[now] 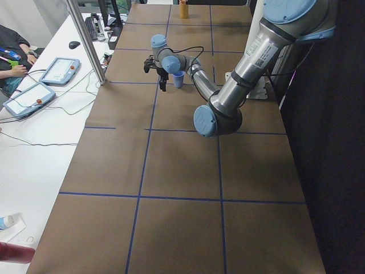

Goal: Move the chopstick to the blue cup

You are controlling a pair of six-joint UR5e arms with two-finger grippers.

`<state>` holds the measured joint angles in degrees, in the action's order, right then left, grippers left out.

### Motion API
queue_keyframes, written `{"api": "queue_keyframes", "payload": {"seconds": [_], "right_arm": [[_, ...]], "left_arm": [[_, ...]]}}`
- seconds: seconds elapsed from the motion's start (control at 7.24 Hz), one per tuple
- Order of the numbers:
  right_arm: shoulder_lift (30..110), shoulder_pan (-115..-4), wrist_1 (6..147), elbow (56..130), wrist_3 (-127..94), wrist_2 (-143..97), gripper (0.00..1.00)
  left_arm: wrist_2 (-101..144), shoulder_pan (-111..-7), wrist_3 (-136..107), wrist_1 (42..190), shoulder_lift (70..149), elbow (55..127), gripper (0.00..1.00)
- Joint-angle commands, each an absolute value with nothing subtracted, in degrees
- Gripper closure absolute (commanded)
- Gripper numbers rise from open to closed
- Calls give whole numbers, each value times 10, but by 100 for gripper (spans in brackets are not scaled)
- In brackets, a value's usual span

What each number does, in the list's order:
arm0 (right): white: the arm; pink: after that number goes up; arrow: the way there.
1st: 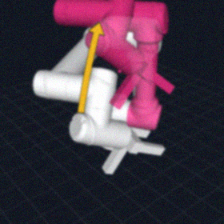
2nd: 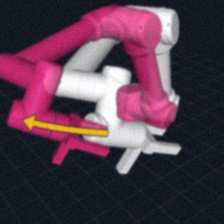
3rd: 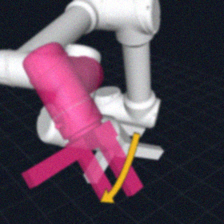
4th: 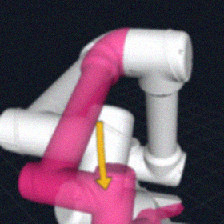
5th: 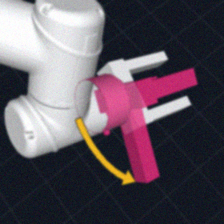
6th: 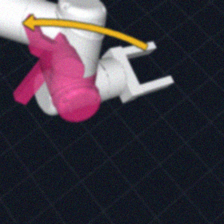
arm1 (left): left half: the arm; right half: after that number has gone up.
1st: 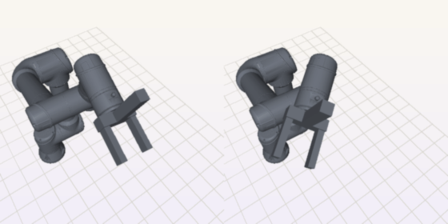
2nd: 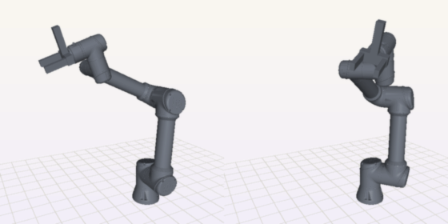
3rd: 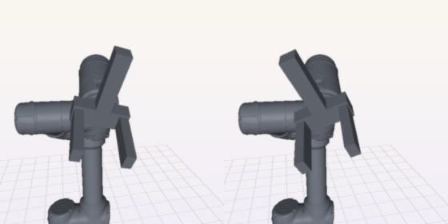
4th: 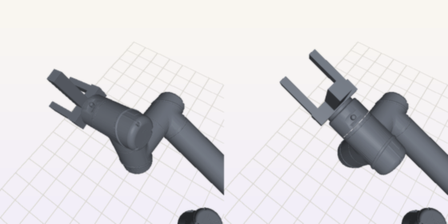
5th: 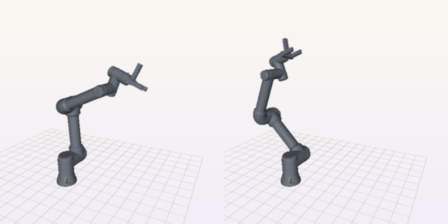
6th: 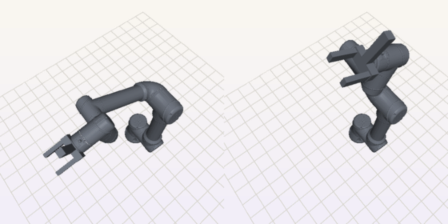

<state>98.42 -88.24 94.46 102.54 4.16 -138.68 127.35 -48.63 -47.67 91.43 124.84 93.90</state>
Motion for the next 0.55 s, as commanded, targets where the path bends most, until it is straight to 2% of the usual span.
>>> {"api": "queue_keyframes", "payload": {"seconds": [0.0, 0.41], "right_arm": [[982, -883, 944, 1030, 42, -1390, 0], [976, -883, 944, 1021, 44, -1340, 0]], "left_arm": [[1322, -603, -286, 901, 1161, 950, 0], [1353, -794, 3, 819, 1057, 935, 0]]}}
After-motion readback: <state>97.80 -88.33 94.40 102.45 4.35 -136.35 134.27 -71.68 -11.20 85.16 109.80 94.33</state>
